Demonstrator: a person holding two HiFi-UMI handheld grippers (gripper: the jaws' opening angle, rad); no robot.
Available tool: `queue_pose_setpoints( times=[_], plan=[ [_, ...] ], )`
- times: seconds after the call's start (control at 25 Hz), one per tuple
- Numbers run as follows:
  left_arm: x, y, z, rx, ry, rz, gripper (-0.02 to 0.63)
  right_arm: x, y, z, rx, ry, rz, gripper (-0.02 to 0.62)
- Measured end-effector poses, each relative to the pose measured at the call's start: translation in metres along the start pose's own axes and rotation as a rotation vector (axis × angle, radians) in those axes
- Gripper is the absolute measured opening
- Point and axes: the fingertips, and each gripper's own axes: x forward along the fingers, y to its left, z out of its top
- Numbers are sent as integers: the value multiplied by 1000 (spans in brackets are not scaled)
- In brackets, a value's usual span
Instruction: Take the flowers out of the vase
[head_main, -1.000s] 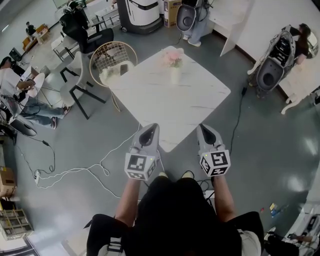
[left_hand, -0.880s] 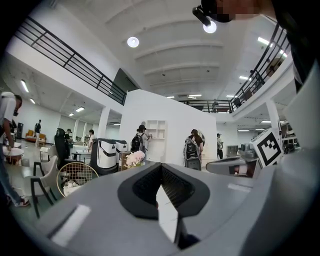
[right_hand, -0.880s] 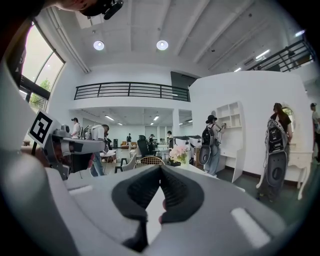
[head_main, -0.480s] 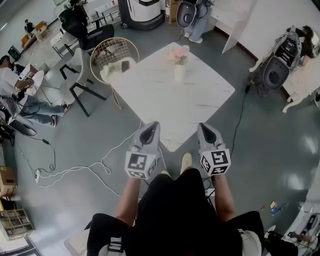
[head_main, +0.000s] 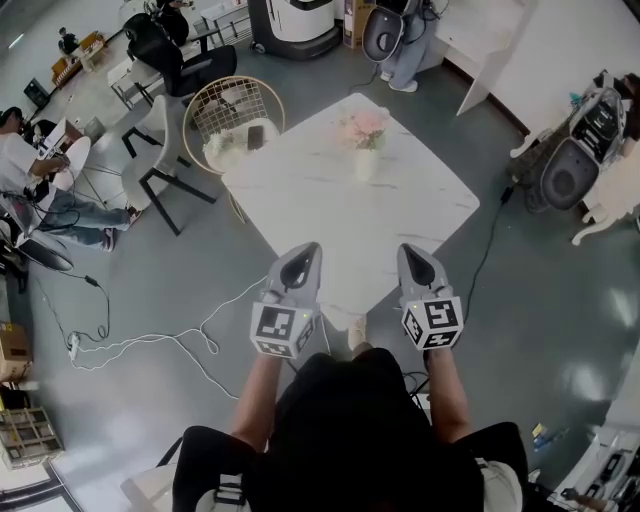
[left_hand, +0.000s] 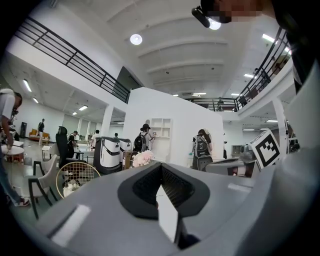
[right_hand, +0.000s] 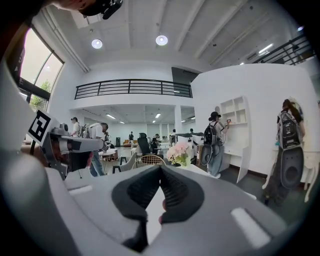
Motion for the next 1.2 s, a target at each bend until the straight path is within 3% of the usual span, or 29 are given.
queue_pose_setpoints(
  times=[0.56,1.08,1.2],
  plan=[
    [113,42,-15,-37,69,86,8,121,-85,13,-8,16,70,3],
    [198,74,-40,-75,113,149,8,222,-136,0,-14,53,159,3],
    [211,75,-53,-104,158,161,8,237,-145,-4,-16,55,183,3]
  ],
)
